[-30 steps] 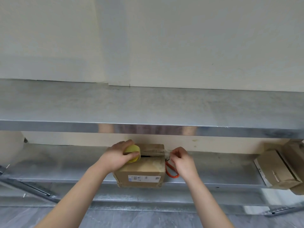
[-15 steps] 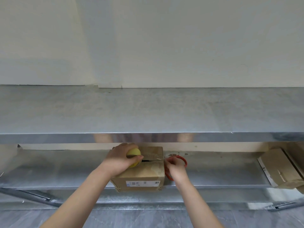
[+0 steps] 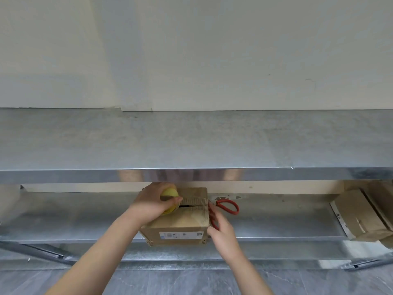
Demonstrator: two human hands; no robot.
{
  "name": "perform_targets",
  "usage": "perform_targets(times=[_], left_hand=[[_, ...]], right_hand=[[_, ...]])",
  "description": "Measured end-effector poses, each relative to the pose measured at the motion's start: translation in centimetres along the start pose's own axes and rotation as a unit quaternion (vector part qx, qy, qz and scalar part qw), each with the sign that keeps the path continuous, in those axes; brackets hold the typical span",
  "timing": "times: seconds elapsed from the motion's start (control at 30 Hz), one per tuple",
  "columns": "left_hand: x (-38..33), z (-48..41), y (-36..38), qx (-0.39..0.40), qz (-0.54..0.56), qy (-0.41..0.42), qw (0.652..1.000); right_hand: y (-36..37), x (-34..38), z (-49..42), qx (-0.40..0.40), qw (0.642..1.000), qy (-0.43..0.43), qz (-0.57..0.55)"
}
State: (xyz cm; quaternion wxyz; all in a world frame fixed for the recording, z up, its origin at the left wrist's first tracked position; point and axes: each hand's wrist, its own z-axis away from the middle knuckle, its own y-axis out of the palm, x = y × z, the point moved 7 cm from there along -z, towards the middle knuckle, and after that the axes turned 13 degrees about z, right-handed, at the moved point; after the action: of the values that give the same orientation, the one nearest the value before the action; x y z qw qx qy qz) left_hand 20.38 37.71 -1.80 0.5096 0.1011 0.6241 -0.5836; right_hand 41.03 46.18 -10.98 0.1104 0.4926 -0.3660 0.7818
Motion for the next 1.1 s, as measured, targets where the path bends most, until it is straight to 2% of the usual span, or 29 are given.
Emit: perform_targets(times=[0.07, 0.13, 0.23, 0.33, 0.53, 0.87, 1.0, 1.1], left_hand=[[0.1, 0.3, 0.2, -0.004, 0.005, -0.016, 1.0], [0.1, 0.7, 0.2, -0.01, 0.005, -0.015, 1.0], [0.0, 1.6, 0.2, 0.016, 0.033, 0.007, 0.999], [-0.2, 2.8, -0.4, 0.027, 0.088, 0.035, 0.995], [-0.2, 4.1, -1.7, -0.012, 0.122, 0.064, 0.99], [-0.4, 4.4, -3.5, -0.13, 0.143, 0.039, 0.98], [-0.4, 4.2, -4.6, -0.096, 0.099, 0.05, 0.989], [-1.0, 4.4, -5.7, -0.113, -0.053, 0.105, 0.987]], right_hand=[[0.5, 0.5, 0.2, 0.013, 1.0, -0.008, -0.01], [0.3, 1.4, 0.1, -0.02, 0.999, -0.022, 0.031], [0.0, 1.9, -0.2, -0.066, 0.995, -0.023, 0.078], [0.4, 1.4, -0.3, -0.059, 0.996, -0.008, 0.066], [0.8, 1.7, 0.0, -0.061, 0.997, -0.016, 0.046], [0.5, 2.0, -0.1, -0.05, 0.996, -0.041, 0.069], [0.6, 1.8, -0.3, -0.042, 0.996, -0.028, 0.079], [0.8, 1.8, -0.3, -0.047, 0.994, -0.034, 0.092]])
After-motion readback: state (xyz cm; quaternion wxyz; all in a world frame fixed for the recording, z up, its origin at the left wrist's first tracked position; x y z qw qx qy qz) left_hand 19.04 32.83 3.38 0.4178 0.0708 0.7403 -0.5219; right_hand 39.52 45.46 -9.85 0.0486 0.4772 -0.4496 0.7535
